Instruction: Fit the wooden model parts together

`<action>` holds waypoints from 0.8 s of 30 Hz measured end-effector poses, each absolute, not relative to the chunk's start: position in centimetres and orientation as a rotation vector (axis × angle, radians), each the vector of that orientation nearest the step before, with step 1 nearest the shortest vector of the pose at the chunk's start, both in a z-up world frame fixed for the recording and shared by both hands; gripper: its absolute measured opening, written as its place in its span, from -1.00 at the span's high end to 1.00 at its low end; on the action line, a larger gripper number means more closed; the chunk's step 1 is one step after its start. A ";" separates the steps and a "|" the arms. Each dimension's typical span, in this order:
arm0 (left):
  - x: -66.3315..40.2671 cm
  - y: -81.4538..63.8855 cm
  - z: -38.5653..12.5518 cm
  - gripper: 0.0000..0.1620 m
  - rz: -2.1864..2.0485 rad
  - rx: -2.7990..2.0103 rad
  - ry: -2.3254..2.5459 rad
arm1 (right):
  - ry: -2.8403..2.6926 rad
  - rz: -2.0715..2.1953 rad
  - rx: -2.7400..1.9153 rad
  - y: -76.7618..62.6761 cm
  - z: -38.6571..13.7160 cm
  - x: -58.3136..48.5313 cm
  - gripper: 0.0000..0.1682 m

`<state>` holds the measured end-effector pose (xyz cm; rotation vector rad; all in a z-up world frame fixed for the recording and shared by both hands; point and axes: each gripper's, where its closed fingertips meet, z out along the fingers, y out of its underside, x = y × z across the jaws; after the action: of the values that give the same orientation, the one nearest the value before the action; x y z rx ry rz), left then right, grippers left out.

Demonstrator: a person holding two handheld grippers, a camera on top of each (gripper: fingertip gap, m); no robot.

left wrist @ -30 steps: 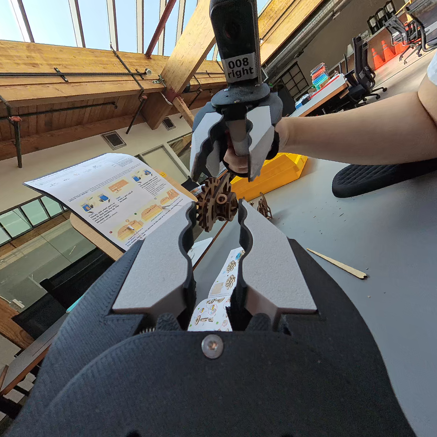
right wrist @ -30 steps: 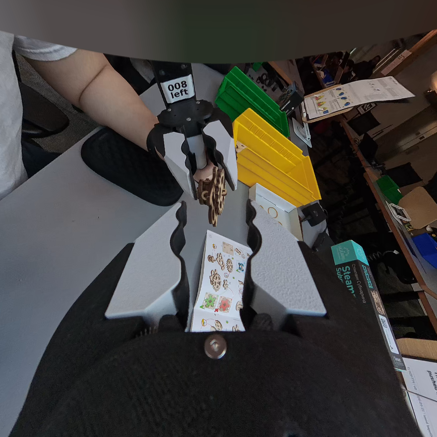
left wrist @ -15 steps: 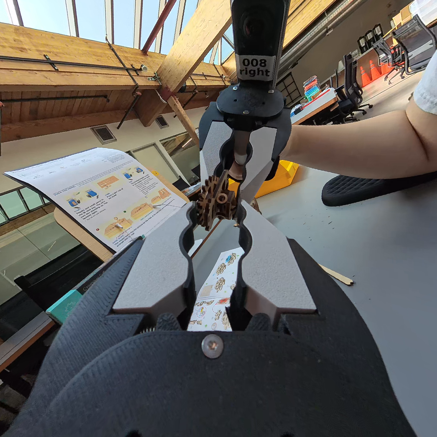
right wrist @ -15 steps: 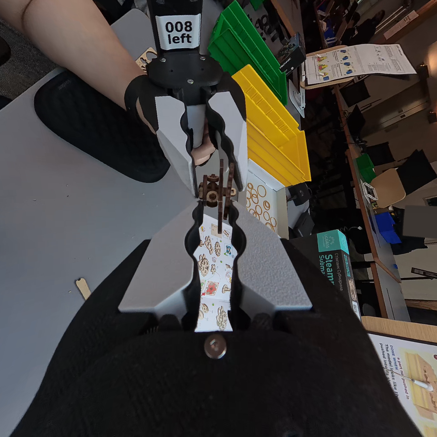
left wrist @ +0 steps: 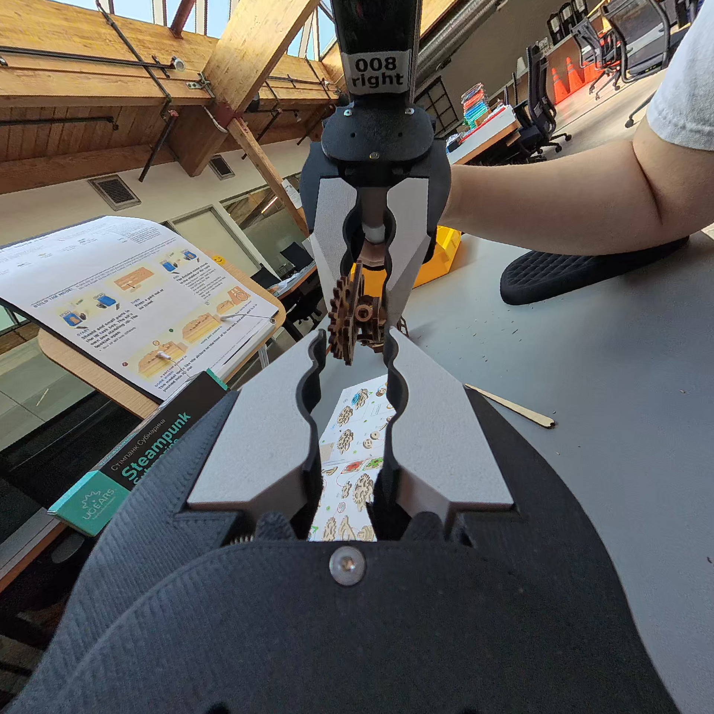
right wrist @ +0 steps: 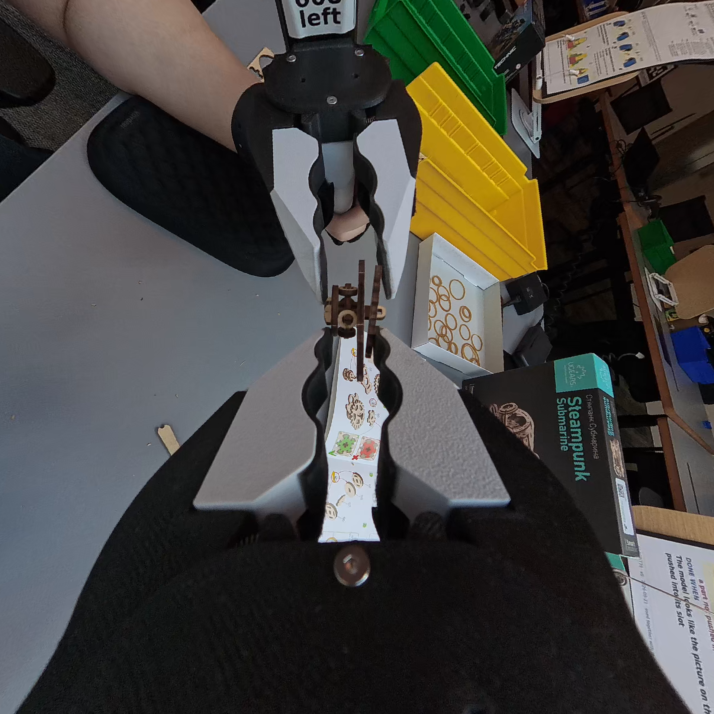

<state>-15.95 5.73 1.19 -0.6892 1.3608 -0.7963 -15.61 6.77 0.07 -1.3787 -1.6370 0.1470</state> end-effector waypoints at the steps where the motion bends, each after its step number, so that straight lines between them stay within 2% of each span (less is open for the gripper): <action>1: -15.9 5.7 1.1 0.64 -0.796 -0.693 1.366 | -1.642 0.147 -1.380 6.7 0.0 -15.6 0.76; 17: -15.5 5.8 -0.1 0.68 -0.745 -0.706 1.428 | -1.678 0.081 -1.463 6.9 -1.2 -15.6 0.74; 20: -15.4 5.8 -0.2 0.69 -0.737 -0.707 1.433 | -1.686 0.082 -1.504 6.7 -1.5 -15.6 0.66; 24: -15.5 5.9 -0.2 0.70 -0.750 -0.714 1.433 | -1.663 0.071 -1.508 6.9 -1.2 -15.7 0.71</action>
<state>-15.50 5.86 -0.16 -0.7138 1.4327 -0.7504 -15.72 6.93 -1.22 -1.5081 -1.6630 0.0706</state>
